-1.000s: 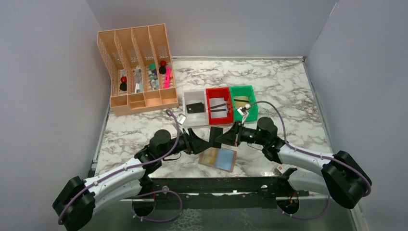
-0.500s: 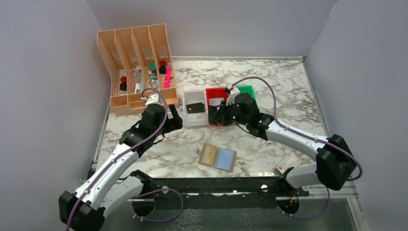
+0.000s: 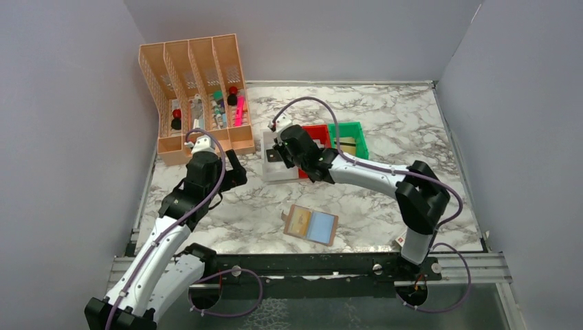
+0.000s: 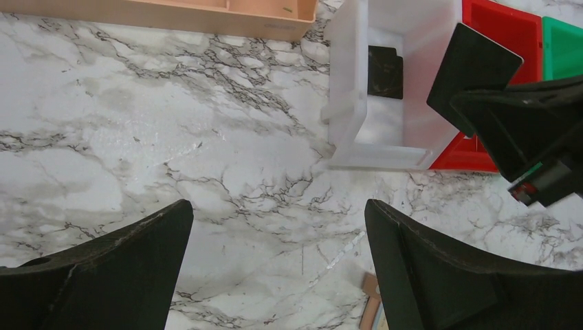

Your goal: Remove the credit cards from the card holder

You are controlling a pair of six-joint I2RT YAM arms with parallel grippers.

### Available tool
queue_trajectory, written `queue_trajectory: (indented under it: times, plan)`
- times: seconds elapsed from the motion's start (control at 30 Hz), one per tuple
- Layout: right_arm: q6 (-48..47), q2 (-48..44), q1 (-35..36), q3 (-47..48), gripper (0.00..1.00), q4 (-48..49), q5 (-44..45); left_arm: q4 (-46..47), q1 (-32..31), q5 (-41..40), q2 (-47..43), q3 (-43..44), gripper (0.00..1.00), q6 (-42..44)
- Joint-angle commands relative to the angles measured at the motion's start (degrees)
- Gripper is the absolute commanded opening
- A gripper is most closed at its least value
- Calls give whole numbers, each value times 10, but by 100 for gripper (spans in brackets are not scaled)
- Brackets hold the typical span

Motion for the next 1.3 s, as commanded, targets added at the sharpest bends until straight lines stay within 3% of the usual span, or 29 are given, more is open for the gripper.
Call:
queue_trajectory:
  times: [0.0, 0.47, 0.63, 0.77, 0.87, 1.1, 1.27]
  plan:
    - [-96, 53, 4, 48, 1, -9, 114, -3, 2, 0, -35, -12, 99, 8]
    - [-288, 176, 17, 96, 6, 39, 153, -6, 2, 0, -68, -19, 99, 1]
    - [-301, 180, 25, 92, 17, 23, 136, -5, 3, 3, -67, -20, 99, 1]
    - [-283, 141, 26, 68, 27, 13, 81, -5, 2, 4, -64, -19, 99, 2]
    - [-271, 100, 26, 39, 39, 14, 47, -5, 3, 4, -63, -20, 99, 2]
    - [-219, 1, 26, -34, 40, 21, 59, -4, 2, 10, -56, -22, 99, 3]
    - [-86, -103, 26, -97, 40, -7, 62, 6, 2, 44, -46, -23, 99, 15]
